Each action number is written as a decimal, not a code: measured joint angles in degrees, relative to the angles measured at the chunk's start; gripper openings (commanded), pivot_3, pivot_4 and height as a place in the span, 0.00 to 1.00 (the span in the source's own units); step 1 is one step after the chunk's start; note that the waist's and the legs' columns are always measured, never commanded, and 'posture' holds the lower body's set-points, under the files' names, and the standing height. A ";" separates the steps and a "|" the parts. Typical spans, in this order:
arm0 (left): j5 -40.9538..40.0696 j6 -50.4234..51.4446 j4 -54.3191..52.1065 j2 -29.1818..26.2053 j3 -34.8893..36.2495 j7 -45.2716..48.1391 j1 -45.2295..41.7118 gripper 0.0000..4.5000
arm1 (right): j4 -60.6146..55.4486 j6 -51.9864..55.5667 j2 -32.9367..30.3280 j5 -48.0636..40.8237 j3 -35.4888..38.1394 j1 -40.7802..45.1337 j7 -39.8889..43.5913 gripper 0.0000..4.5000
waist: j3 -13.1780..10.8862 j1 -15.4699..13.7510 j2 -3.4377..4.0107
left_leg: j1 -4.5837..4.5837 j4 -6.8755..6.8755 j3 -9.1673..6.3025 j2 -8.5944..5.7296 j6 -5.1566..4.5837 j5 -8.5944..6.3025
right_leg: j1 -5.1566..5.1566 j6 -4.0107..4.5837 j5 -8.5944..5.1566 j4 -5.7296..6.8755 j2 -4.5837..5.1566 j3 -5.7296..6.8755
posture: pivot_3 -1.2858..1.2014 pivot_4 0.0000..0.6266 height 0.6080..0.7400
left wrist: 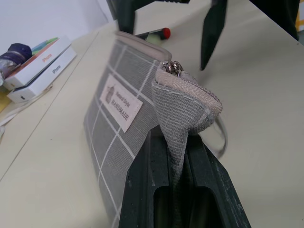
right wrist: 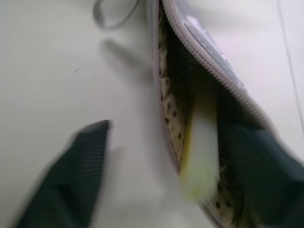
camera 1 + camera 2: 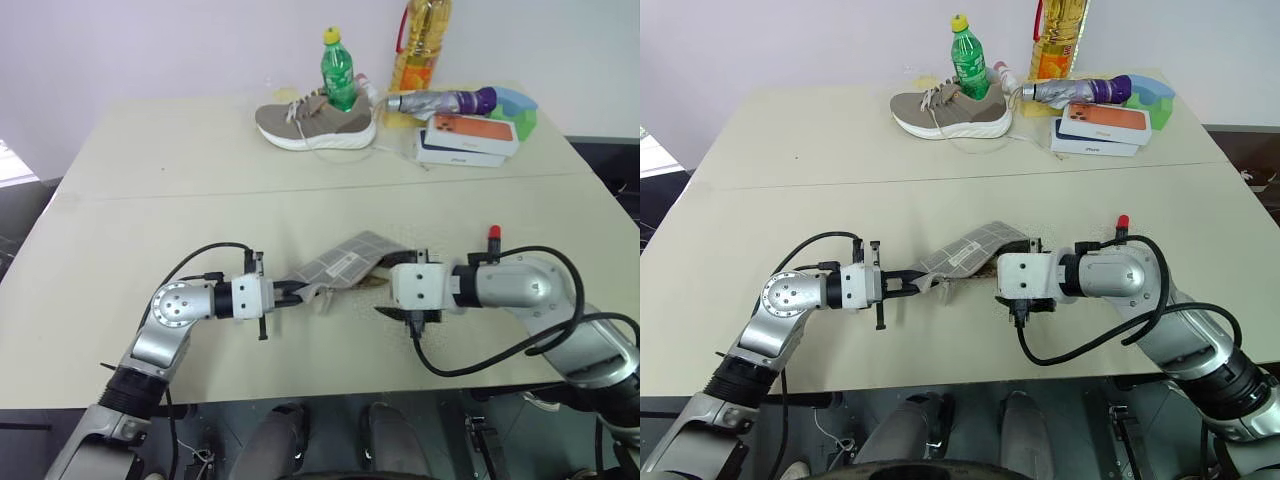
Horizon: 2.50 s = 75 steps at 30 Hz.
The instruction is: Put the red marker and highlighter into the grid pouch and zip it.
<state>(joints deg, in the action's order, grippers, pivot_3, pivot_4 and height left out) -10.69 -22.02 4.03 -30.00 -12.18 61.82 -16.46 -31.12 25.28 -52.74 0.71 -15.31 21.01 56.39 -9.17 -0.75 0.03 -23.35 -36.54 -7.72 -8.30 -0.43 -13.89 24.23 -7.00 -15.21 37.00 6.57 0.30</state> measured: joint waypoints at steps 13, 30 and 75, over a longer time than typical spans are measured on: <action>1.55 2.82 2.87 6.90 0.33 -9.73 0.02 0.00 | 0.74 26.84 11.58 -12.09 30.04 -8.11 -15.87 0.99 | 0.02 -0.22 -0.03 | -0.02 -0.40 -0.02 -0.01 -0.30 -0.18 | -0.16 0.00 0.01 0.13 -0.02 0.00 | 0.52 0.24 1.00; 4.37 3.86 7.45 11.98 -0.02 -14.80 -4.39 0.00 | 9.67 46.80 30.67 -8.56 38.88 -5.94 -42.63 0.57 | 0.08 0.01 0.05 | -0.02 -0.45 0.00 -0.02 -0.11 -0.07 | -0.14 0.00 0.02 0.24 -0.02 -0.01 | 0.52 0.24 1.00; 3.14 3.43 10.47 11.60 2.19 -14.45 -6.60 0.00 | 1.00 4.11 -0.22 -2.57 18.16 -12.09 -16.01 0.09 | 0.01 -0.08 -0.11 | -0.05 -0.53 0.05 -0.02 -0.17 -0.10 | -0.19 -0.04 0.00 0.14 -0.01 0.01 | 0.52 0.24 1.00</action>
<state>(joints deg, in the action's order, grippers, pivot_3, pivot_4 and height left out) -7.55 -18.60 14.50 -18.40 -9.99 47.37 -23.06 -30.13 29.39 -52.96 -1.86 2.84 8.92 40.38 -9.17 -0.82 -0.08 -23.39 -37.08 -7.67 -8.32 -0.60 -13.99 24.04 -7.04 -15.21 37.14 6.56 0.32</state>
